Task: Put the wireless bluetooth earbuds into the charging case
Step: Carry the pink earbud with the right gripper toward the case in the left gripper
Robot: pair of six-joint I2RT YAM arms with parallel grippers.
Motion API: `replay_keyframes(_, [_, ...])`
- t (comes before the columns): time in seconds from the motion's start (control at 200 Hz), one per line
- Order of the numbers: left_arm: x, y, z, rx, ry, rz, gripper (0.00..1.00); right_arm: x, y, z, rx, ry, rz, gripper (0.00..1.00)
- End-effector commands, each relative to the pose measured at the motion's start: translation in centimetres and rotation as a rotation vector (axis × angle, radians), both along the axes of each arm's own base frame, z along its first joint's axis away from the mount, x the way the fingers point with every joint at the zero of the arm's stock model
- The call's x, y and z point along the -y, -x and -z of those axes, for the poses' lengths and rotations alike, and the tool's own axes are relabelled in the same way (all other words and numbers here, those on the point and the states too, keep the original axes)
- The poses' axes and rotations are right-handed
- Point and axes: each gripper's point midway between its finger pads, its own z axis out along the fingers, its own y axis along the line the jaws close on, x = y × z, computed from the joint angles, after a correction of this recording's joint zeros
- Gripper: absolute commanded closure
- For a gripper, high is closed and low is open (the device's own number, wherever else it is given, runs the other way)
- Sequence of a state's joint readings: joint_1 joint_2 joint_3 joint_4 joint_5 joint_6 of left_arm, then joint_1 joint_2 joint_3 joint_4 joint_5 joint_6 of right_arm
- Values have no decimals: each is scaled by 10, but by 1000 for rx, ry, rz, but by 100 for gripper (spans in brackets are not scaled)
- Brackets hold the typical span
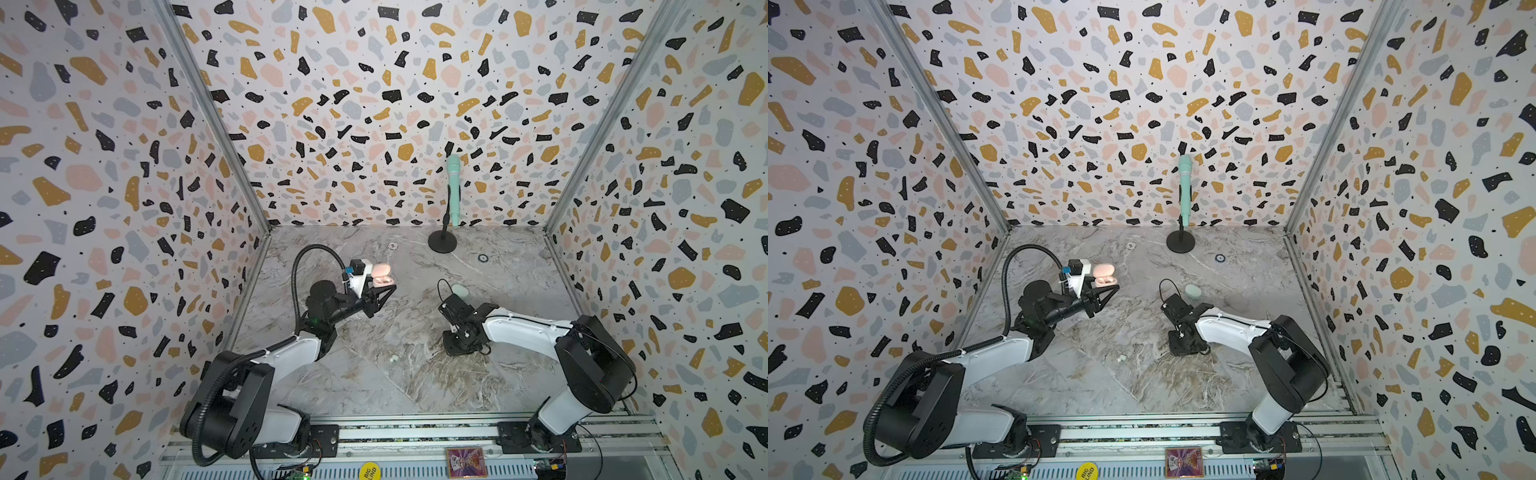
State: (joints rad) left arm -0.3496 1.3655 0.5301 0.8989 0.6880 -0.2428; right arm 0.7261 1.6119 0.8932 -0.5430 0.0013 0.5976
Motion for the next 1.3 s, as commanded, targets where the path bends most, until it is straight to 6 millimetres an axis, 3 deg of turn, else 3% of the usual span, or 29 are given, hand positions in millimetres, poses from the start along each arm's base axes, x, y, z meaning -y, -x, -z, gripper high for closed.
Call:
replay_keyframes(0.0, [9, 7, -16, 79, 13, 41, 100, 4, -1, -6, 10, 28, -2, 87])
replay_keyframes(0.15, [24, 18, -12, 84, -6, 87, 100, -3, -6, -27, 52, -37, -5, 88])
replay_keyframes(0.33, [43, 32, -7, 102, -13, 146, 100, -7, -13, -71, 111, -156, 19, 88])
replay_keyframes(0.601, [72, 52, -4, 147, 23, 227, 100, -17, -10, -152, 225, -382, -7, 88])
replay_keyframes(0.896, [86, 69, -8, 203, 45, 272, 99, -44, -9, -235, 336, -647, -71, 88])
replay_keyframes(1.096, [91, 73, -12, 228, 59, 296, 100, -60, -5, -276, 395, -811, -116, 88])
replay_keyframes(1.297, [96, 80, -23, 247, 119, 330, 100, -73, 1, -299, 429, -907, -160, 88])
